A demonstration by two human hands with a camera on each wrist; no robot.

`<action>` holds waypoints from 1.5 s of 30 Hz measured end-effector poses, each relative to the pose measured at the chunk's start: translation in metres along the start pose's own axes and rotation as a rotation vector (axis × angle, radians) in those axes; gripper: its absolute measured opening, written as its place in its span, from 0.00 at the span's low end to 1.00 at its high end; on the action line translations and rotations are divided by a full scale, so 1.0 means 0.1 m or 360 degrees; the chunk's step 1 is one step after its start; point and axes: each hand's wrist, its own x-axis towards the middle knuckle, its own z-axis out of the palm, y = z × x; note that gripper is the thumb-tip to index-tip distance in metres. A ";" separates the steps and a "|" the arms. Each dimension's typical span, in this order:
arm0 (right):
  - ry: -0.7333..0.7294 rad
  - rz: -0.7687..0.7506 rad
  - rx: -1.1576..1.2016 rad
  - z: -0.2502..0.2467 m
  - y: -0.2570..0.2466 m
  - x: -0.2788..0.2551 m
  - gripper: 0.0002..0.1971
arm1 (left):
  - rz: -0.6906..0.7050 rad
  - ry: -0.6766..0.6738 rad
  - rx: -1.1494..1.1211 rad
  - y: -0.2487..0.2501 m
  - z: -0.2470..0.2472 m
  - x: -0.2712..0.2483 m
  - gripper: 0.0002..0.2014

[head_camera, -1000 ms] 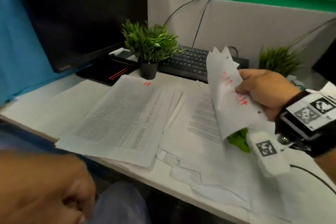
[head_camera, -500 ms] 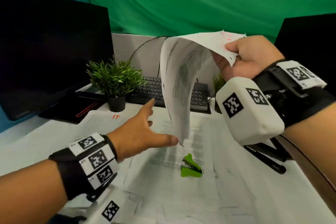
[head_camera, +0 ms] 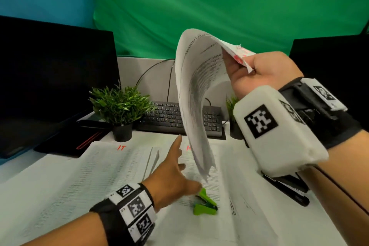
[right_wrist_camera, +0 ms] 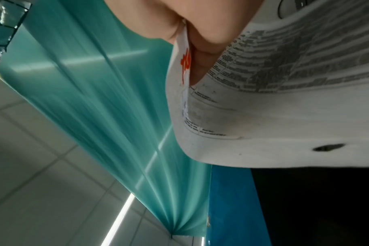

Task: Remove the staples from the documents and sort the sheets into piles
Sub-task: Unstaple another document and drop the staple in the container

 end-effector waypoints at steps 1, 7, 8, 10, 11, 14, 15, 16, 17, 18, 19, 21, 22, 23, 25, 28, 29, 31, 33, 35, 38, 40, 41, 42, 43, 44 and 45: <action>-0.0001 0.0032 0.0129 0.04 0.02 -0.04 0.19 | 0.0037 0.0024 -0.0009 0.02 0.01 0.03 0.65; 0.0029 -0.0181 0.0204 0.08 -0.06 -0.13 0.21 | 0.0059 0.0374 -0.0486 0.25 0.12 0.13 0.49; 0.0004 -0.0187 0.0212 0.07 -0.10 -0.18 0.21 | -0.0001 0.0557 -0.0539 0.31 0.06 0.17 0.36; 0.0035 -0.0270 0.0265 -0.04 -0.19 -0.14 0.22 | 0.0093 0.0958 -0.0489 0.39 -0.16 0.25 0.14; 0.0076 -0.0305 0.0233 -0.11 -0.23 -0.11 0.21 | 0.0161 0.1059 -0.0515 0.43 -0.31 0.29 0.09; 0.0127 -0.0218 -0.0202 -0.26 -0.31 -0.10 0.27 | 0.0265 0.1112 -0.0384 0.58 -0.79 0.39 0.09; 0.0143 -0.0252 -0.0418 -0.27 -0.29 -0.13 0.32 | 0.0272 0.1112 -0.0238 0.65 -0.95 0.42 0.10; 0.0189 -0.0420 -0.0684 -0.26 -0.26 -0.17 0.33 | 0.0275 0.1115 -0.0073 0.73 -1.10 0.43 0.10; 0.0197 -0.0646 -0.1042 -0.26 -0.20 -0.23 0.31 | 0.0293 0.1104 0.0091 0.82 -1.23 0.45 0.09; 0.0158 -0.0893 -0.1490 -0.26 -0.14 -0.26 0.32 | 0.0324 0.1083 0.0273 0.91 -1.34 0.45 0.08; 0.0109 -0.1106 -0.1989 -0.27 -0.08 -0.26 0.39 | 0.0379 0.1049 0.0442 1.01 -1.41 0.43 0.06; -0.0017 -0.1337 -0.2810 -0.24 0.01 -0.23 0.53 | 0.0528 0.0974 0.0719 1.22 -1.49 0.35 0.09; -0.0096 -0.1381 -0.3016 -0.21 0.04 -0.21 0.57 | 0.0607 0.0923 0.0841 1.32 -1.51 0.31 0.09; -0.0139 -0.1393 -0.3084 -0.18 0.06 -0.19 0.60 | 0.0682 0.0871 0.0962 1.43 -1.51 0.25 0.09; -0.0082 -0.1482 -0.2974 -0.11 0.03 -0.11 0.61 | 0.0855 0.0802 0.1219 1.60 -1.49 0.17 0.09; -0.0003 -0.1735 -0.2867 0.01 -0.09 -0.13 0.52 | 0.1073 0.0757 0.1432 1.77 -1.45 0.05 0.16; -0.0031 -0.1734 -0.2939 0.04 -0.15 -0.14 0.44 | 0.1092 0.0756 0.1478 1.80 -1.45 0.03 0.15; -0.0160 -0.1629 -0.2985 0.08 -0.19 -0.17 0.18 | 0.1112 0.0779 0.1440 1.80 -1.46 -0.01 0.06; -0.0290 -0.1490 -0.2744 0.06 -0.23 -0.17 0.09 | 0.1063 0.1011 0.1269 1.78 -1.51 0.00 0.14; -0.0296 -0.1380 -0.2409 0.01 -0.27 -0.17 0.06 | 0.0962 0.1343 0.0983 1.73 -1.63 0.06 0.36; -0.0382 -0.1041 -0.1808 -0.03 -0.27 -0.19 0.12 | 0.0697 0.1108 -0.0031 1.66 -1.79 0.12 0.48; -0.0493 -0.0806 -0.1578 -0.05 -0.18 -0.19 0.15 | 0.0564 0.0500 -0.0682 1.63 -1.83 0.15 0.34; -0.0532 -0.0713 -0.1521 -0.06 -0.13 -0.18 0.16 | 0.0562 0.0393 -0.0773 1.63 -1.85 0.14 0.28; -0.0554 -0.0644 -0.1469 -0.07 -0.08 -0.17 0.16 | 0.0590 0.0400 -0.0761 1.66 -1.85 0.11 0.24; -0.0586 -0.0579 -0.1403 -0.09 -0.04 -0.16 0.16 | 0.0641 0.0449 -0.0698 1.68 -1.86 0.09 0.20; -0.0613 -0.0503 -0.1323 -0.15 -0.02 -0.13 0.17 | 0.0699 0.0477 -0.0644 1.69 -1.88 0.08 0.16; -0.0627 -0.0417 -0.1252 -0.22 0.00 -0.10 0.17 | 0.0700 0.0523 -0.0577 1.69 -1.91 0.07 0.14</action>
